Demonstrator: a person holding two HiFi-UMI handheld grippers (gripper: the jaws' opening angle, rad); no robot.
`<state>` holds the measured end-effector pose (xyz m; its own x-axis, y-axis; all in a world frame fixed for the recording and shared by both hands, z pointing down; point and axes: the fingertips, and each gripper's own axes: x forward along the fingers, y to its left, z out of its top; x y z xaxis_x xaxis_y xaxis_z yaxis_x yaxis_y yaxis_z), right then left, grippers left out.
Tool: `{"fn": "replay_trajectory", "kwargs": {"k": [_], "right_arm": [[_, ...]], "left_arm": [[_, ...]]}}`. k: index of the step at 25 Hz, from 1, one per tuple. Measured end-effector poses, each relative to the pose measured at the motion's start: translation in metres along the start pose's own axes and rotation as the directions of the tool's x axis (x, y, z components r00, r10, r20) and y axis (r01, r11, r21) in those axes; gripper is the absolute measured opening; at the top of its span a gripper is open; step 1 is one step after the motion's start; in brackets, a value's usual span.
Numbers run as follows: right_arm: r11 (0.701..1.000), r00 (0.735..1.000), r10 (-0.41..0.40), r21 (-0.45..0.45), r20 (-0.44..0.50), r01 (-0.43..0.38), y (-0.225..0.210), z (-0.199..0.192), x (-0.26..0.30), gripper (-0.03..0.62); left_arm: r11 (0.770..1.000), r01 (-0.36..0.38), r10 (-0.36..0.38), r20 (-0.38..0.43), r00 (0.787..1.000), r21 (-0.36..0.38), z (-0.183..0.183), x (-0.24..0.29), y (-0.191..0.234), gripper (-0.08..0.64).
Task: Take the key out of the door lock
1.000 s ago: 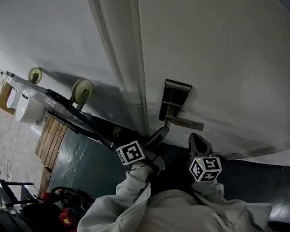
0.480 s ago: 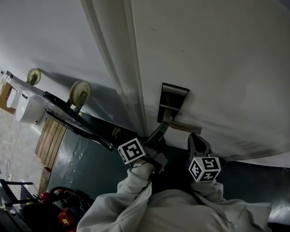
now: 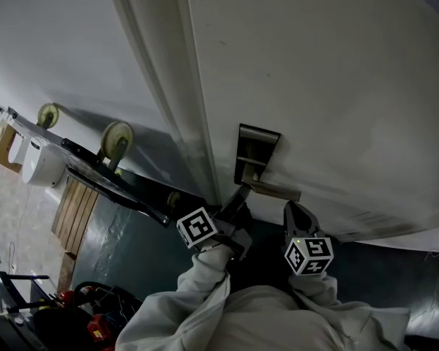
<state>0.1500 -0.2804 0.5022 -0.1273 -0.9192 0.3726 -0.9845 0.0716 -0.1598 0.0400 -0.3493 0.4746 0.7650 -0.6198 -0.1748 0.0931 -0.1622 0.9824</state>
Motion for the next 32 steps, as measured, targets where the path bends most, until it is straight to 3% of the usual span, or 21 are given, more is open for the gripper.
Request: {"fn": "replay_trajectory", "kwargs": {"k": [24, 32], "right_arm": [[1.0, 1.0, 0.029, -0.003, -0.012, -0.029, 0.0071, -0.0051, 0.0001, 0.052], [0.999, 0.999, 0.032, 0.0, -0.011, -0.032, 0.0064, -0.0059, -0.0013, 0.052]], "left_arm": [[0.998, -0.063, 0.063, 0.04, 0.997, -0.019, 0.0007, -0.0044, 0.0035, 0.028], [0.996, -0.052, 0.056, 0.049, 0.997, -0.078, -0.001, -0.0041, 0.0012, 0.027]]}}
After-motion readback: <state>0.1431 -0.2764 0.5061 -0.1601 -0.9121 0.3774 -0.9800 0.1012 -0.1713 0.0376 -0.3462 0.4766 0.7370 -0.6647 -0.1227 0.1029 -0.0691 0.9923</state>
